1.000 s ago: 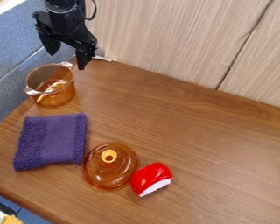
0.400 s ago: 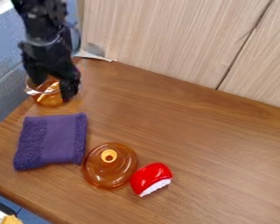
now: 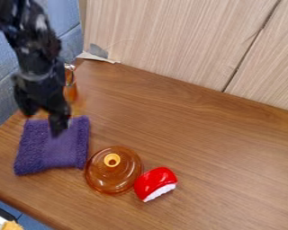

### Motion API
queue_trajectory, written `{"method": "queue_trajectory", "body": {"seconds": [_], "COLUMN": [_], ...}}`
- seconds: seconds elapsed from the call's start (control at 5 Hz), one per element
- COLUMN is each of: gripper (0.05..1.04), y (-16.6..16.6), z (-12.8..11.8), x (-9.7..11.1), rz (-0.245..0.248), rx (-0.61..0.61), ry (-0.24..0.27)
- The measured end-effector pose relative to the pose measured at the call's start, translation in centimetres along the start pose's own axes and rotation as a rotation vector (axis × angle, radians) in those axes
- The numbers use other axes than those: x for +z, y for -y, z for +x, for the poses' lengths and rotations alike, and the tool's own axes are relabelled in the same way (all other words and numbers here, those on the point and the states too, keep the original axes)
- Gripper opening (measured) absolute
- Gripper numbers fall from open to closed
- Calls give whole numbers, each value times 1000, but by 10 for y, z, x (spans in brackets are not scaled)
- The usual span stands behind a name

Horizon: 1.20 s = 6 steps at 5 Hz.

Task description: Move the purple cloth to the middle

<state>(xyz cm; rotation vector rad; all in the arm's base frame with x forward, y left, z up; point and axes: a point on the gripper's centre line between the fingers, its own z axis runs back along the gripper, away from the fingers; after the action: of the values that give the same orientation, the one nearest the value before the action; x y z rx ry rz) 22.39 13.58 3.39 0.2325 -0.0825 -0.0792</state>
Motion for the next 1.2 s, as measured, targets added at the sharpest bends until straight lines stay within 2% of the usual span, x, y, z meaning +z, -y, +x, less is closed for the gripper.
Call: {"method": "queue_trajectory", "body": {"seconds": [0.2,0.4,0.6,0.8,1.2], "gripper": [1001,1001,1000,999,999], "y": [9,16,17,21,38], "z": [-6,-4,2,12,47], "x": [-18,-34,-36,-37,-35], "rz": [-44,-33,-17,-24,-85], "rx": [-42,-85,-103,-115,-116], "ry": [-55,-90,-91,-90,-41]}}
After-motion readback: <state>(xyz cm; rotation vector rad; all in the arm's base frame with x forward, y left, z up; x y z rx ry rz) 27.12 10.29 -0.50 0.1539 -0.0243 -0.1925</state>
